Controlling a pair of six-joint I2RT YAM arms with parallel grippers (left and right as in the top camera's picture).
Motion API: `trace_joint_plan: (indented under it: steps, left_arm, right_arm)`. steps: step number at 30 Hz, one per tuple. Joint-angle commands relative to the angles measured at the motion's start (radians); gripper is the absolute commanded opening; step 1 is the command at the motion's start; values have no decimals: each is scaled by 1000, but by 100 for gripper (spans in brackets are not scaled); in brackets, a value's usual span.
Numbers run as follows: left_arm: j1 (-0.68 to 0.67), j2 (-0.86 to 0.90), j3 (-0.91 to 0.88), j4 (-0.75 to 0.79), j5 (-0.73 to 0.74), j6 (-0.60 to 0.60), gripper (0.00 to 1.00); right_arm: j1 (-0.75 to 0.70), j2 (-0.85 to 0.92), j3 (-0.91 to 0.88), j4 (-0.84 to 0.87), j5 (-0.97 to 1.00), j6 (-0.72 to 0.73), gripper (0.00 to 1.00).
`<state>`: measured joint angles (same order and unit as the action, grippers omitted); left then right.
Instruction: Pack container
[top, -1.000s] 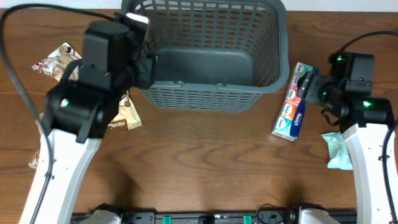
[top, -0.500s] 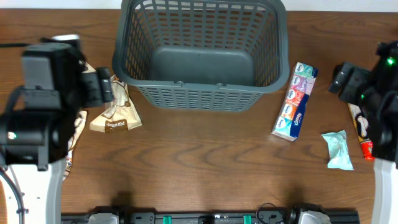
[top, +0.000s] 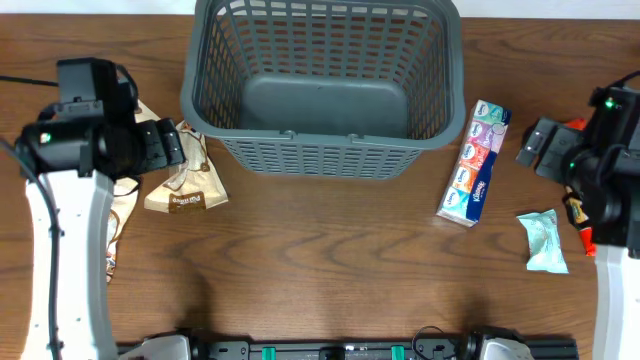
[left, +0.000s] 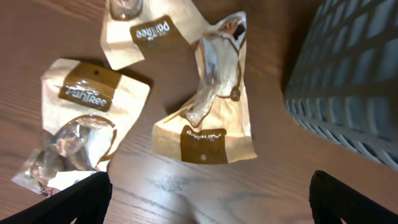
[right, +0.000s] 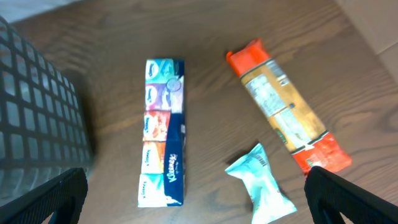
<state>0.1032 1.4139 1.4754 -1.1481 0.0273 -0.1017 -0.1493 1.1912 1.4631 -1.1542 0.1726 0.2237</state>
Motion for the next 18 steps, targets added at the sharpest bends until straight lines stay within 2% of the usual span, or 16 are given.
trace_joint_plan:
  steps: [1, 9, 18]
  left_arm:
    - [5, 19, -4, -2, 14, 0, 93]
    - [5, 30, -4, -3, 14, 42, 93]
    - [5, 30, -16, -18, 14, 108, 93]
  right_arm:
    - [-8, 50, -37, 6, -15, 24, 99]
    - [-8, 188, -133, 96, -21, 68, 99]
    - [-6, 340, -140, 175, -27, 128, 99]
